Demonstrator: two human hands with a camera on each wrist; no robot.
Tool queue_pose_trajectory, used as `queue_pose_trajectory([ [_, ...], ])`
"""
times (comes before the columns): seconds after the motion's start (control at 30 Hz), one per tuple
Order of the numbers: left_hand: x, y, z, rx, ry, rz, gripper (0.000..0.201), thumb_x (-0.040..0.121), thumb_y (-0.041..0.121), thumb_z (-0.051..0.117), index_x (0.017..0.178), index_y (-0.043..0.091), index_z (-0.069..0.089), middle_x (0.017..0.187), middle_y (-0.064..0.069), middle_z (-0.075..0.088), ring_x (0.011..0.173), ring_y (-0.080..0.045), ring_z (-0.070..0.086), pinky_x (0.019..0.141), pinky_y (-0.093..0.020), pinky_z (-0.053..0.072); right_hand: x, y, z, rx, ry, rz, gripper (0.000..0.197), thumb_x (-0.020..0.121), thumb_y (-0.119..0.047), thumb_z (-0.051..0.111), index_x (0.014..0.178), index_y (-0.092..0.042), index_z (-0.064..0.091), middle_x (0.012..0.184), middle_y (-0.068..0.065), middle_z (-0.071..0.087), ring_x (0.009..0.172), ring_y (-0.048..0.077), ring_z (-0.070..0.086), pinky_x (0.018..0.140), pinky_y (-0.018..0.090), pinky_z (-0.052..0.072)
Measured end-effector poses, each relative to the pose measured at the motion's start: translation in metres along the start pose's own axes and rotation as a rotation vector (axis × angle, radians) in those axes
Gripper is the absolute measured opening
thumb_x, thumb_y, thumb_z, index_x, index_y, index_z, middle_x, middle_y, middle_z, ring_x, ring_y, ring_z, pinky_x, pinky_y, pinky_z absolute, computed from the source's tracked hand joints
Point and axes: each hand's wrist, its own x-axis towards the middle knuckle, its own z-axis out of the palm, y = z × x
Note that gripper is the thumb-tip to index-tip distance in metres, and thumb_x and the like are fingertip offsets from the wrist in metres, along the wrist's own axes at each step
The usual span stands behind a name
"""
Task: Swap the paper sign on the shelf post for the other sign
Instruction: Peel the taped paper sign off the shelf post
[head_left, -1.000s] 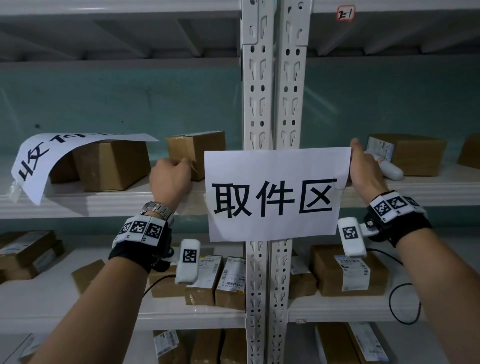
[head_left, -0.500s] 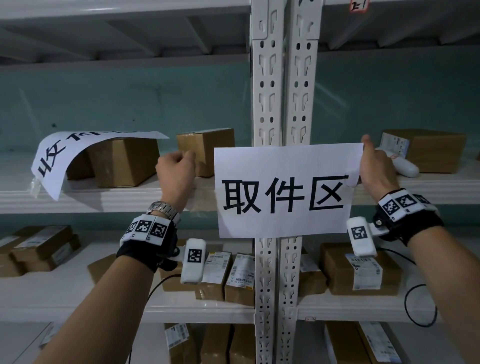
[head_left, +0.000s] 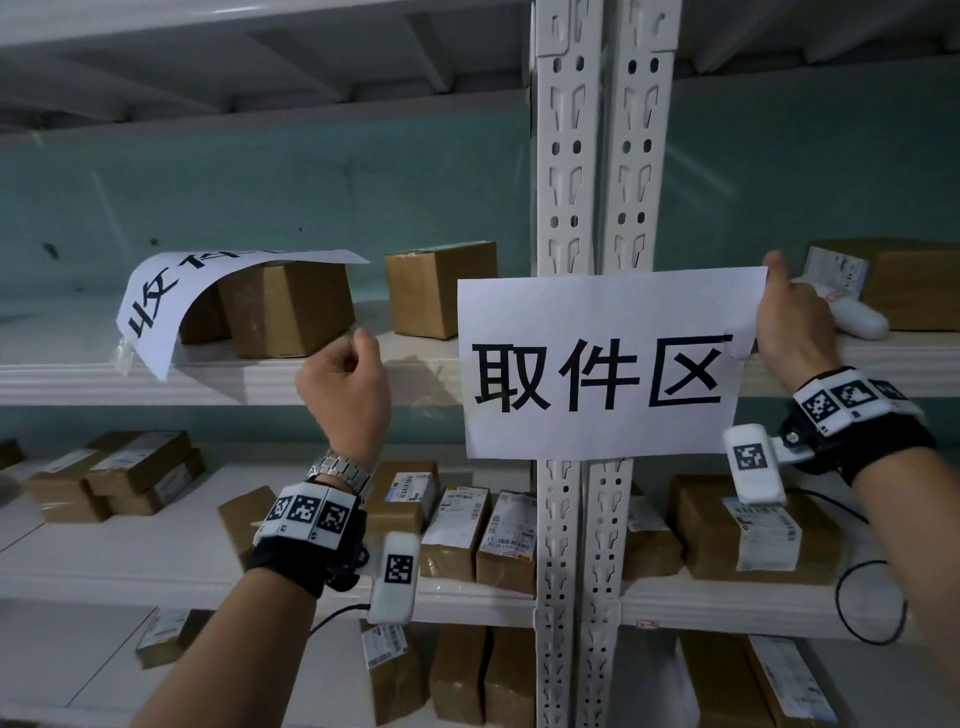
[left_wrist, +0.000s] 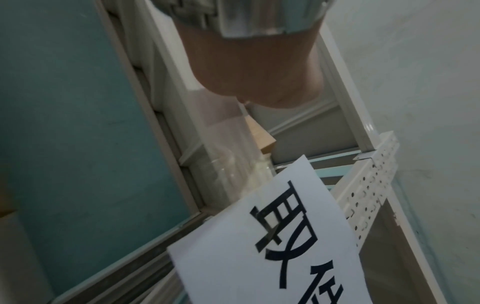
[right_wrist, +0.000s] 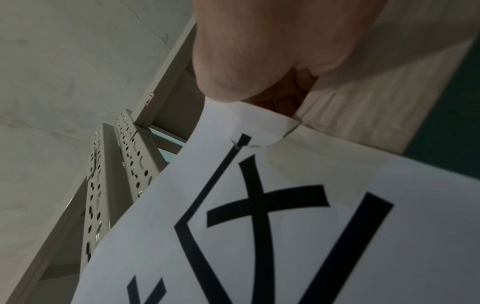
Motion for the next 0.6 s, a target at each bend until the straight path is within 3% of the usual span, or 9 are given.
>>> queue_pose_trajectory([
  [0.1, -0.008, -0.011, -0.007, 0.038, 0.171, -0.168, 0.044, 0.087, 0.012, 0.053, 0.044, 0.009, 0.042, 0.042, 0.003, 0.026, 0.043, -0.014, 0.022, 0.049, -0.026, 0.021, -0.003, -0.001, 0.0, 0.003, -0.003, -0.004, 0.075, 0.106, -0.055, 0.016, 0.123, 0.003, 0.061, 0.134, 0.028, 0.058, 0.12, 0.036, 0.054, 0.086, 0.035, 0.031],
  [0.2, -0.014, -0.016, -0.009, -0.053, 0.323, -0.539, 0.037, 0.081, 0.016, 0.05, 0.045, 0.011, 0.046, 0.047, -0.002, 0.036, 0.05, -0.02, 0.03, 0.052, -0.03, 0.026, -0.006, -0.002, 0.0, -0.005, -0.002, -0.006, 0.076, 0.107, -0.054, 0.016, 0.122, 0.005, 0.062, 0.134, 0.03, 0.057, 0.12, 0.038, 0.054, 0.086, 0.035, 0.031],
  [0.27, -0.02, -0.016, -0.007, -0.121, 0.346, -0.763, 0.033, 0.081, 0.021, 0.048, 0.05, 0.009, 0.053, 0.054, -0.004, 0.049, 0.051, -0.023, 0.038, 0.05, -0.032, 0.032, -0.008, -0.003, 0.0, -0.014, 0.001, -0.011, 0.076, 0.107, -0.054, 0.016, 0.121, 0.006, 0.062, 0.134, 0.031, 0.057, 0.121, 0.038, 0.054, 0.088, 0.036, 0.033],
  [0.33, -0.025, -0.019, -0.005, -0.207, 0.303, -0.906, 0.036, 0.087, 0.025, 0.045, 0.057, 0.01, 0.058, 0.059, -0.004, 0.058, 0.052, -0.023, 0.048, 0.052, -0.031, 0.039, -0.008, -0.003, 0.0, -0.013, 0.005, -0.017, 0.076, 0.107, -0.054, 0.017, 0.12, 0.005, 0.062, 0.134, 0.03, 0.057, 0.12, 0.039, 0.054, 0.09, 0.038, 0.034],
  [0.47, -0.039, -0.021, -0.002, -0.366, 0.107, -0.997, 0.032, 0.096, 0.021, 0.043, 0.077, 0.006, 0.063, 0.068, -0.009, 0.064, 0.051, -0.018, 0.057, 0.039, -0.02, 0.043, -0.009, -0.004, 0.0, -0.01, 0.019, -0.017, 0.077, 0.106, -0.055, 0.016, 0.122, 0.006, 0.061, 0.136, 0.032, 0.056, 0.122, 0.04, 0.053, 0.097, 0.041, 0.037],
  [0.6, -0.056, -0.014, 0.0, -0.426, -0.112, -0.967, 0.033, 0.1, 0.021, 0.045, 0.098, -0.003, 0.068, 0.077, -0.018, 0.07, 0.06, -0.02, 0.07, 0.054, -0.025, 0.058, -0.011, -0.006, 0.0, -0.027, 0.02, -0.009, 0.077, 0.107, -0.053, 0.016, 0.129, 0.009, 0.057, 0.142, 0.033, 0.05, 0.129, 0.041, 0.049, 0.103, 0.042, 0.035],
])
